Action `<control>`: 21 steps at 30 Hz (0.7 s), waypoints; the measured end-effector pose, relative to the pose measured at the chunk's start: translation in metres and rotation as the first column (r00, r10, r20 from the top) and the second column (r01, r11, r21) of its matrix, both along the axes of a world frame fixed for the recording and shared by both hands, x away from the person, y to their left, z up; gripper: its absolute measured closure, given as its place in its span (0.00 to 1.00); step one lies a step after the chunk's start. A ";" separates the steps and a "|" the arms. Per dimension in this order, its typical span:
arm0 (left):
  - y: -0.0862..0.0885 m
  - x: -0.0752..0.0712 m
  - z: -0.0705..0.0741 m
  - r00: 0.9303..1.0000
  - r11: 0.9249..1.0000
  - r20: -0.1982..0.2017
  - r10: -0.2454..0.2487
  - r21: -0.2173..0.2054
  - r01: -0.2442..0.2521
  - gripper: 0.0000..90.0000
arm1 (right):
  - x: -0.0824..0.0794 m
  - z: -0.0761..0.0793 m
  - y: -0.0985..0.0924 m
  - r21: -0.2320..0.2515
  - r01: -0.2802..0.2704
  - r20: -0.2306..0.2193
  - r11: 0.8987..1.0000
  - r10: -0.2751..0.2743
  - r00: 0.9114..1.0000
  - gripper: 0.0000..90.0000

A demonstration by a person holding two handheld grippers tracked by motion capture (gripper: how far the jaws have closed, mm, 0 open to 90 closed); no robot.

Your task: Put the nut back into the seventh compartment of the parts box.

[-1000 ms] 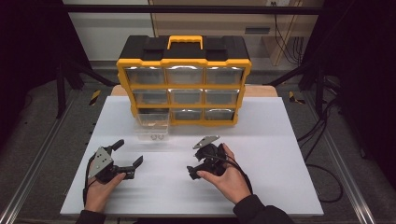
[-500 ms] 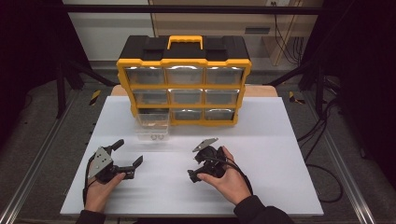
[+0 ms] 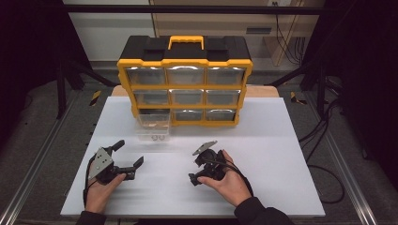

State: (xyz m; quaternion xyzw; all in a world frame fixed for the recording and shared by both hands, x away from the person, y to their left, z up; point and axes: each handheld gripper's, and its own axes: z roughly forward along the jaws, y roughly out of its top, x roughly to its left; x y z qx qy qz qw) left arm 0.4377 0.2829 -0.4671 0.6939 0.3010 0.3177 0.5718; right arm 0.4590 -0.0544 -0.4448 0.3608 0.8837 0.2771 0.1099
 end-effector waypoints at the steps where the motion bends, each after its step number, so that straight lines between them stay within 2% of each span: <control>1: 0.000 0.000 0.000 1.000 1.000 0.000 0.000 0.000 0.000 0.05 | -0.001 0.000 0.001 0.003 0.015 -0.009 1.000 -0.015 1.000 0.09; 6: 0.000 0.000 0.000 1.000 1.000 0.001 0.001 -0.002 -0.001 0.05 | 0.000 -0.004 0.001 -0.016 -0.008 -0.016 1.000 0.008 1.000 0.14; 11: 0.000 0.000 0.000 1.000 1.000 0.001 0.000 -0.002 0.000 0.04 | 0.001 -0.005 0.002 -0.002 -0.014 -0.041 1.000 0.013 0.999 0.18; 21: 0.001 0.000 0.000 1.000 1.000 -0.001 -0.001 -0.003 0.001 0.05 | 0.002 -0.008 0.002 -0.028 -0.057 -0.058 0.998 0.055 0.997 0.41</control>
